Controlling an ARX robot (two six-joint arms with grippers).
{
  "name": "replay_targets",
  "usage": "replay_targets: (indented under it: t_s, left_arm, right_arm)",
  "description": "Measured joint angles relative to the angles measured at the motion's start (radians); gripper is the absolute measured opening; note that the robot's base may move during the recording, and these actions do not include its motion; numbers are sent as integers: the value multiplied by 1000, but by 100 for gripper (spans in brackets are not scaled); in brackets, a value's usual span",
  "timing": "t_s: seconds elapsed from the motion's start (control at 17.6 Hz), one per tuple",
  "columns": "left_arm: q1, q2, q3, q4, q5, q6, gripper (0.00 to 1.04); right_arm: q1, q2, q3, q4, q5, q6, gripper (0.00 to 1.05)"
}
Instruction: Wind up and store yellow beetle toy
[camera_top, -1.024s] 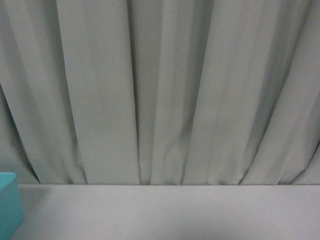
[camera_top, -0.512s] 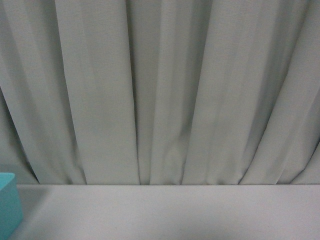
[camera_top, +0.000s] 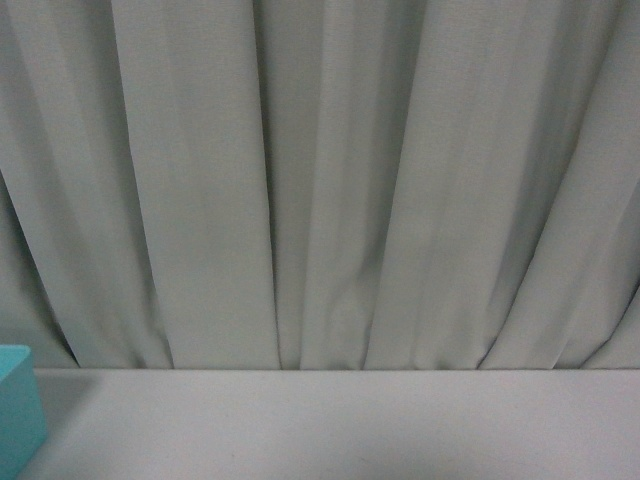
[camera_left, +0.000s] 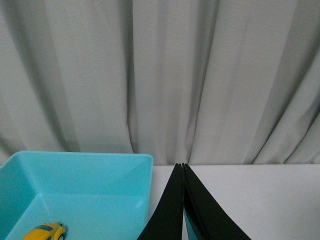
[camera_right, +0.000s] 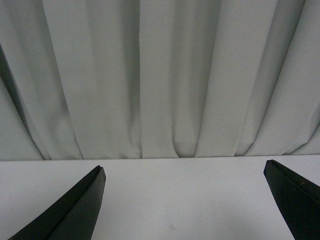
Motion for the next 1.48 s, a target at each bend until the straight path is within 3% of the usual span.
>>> replay_targets:
  t_s: [0.23,0.34,0.8,0.97,1.14,1.25,1.36,1.48]
  left_arm:
    - [0,-50,0,-49,0,0,2]
    - [0,-157,0,-212,2,0,2]
    - [0,-222,0,-227,0,-2,3]
    - [0,-222,0,-227,0,-1,35]
    - [0,-222,0,-227,0,-1,61]
    - [0,-222,0,-227,0,-1,85]
    - [0,-222,0,-227,0,0,100]
    - [0,-222,0,-229,0,-1,98]
  right_arm:
    - [0,0,0,0,0,0,98]
    - [0,0,0,0,0,0,98]
    - [0,0,0,0,0,0,98]
    - [0,0,0,0,0,0,98]
    - [0,0,0,0,0,0,98]
    - [0,0,0,0,0,0,98]
    - [0,0,0,0,0,0,98]
    - [0,1,0,-1,0,0,98]
